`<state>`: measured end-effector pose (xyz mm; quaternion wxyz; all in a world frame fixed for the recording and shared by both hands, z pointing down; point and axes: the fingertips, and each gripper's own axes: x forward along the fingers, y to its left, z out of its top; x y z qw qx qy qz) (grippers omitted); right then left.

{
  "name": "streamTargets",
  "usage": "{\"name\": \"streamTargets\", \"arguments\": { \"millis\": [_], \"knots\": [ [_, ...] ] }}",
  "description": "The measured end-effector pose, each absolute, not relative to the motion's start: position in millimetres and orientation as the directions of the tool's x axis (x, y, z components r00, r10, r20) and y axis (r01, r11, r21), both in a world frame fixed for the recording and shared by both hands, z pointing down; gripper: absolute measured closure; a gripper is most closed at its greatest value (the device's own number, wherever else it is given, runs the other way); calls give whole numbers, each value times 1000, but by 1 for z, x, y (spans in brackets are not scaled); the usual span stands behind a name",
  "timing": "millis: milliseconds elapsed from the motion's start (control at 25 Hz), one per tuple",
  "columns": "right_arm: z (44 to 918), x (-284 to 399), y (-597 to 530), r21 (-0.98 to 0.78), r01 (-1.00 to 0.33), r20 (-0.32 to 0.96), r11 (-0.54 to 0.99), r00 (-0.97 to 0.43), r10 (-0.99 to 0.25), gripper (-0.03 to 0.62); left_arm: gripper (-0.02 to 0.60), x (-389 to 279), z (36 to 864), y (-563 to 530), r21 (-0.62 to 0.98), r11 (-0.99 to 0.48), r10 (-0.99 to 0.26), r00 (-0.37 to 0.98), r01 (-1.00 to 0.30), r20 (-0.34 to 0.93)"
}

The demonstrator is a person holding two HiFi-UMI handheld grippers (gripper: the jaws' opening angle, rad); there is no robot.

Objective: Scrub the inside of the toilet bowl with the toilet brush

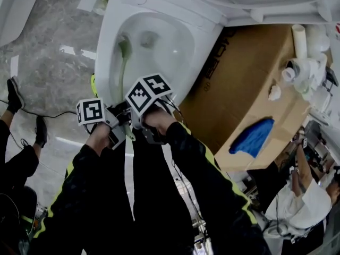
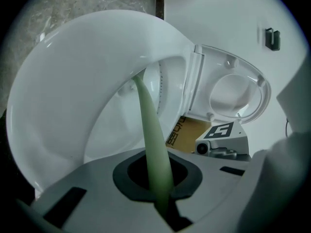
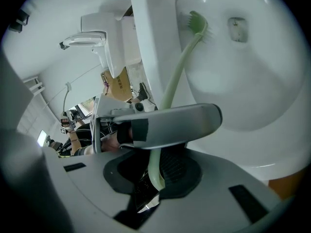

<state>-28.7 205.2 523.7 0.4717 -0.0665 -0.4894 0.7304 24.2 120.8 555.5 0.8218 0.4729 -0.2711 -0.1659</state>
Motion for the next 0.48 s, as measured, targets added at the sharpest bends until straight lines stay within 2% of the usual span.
{"name": "streamTargets", "arguments": {
  "millis": [480],
  "knots": [
    [532, -33, 163, -799, -593, 375, -101, -623, 686, 528, 571, 24, 566, 84, 888, 452, -458, 832, -85, 312]
  ]
}}
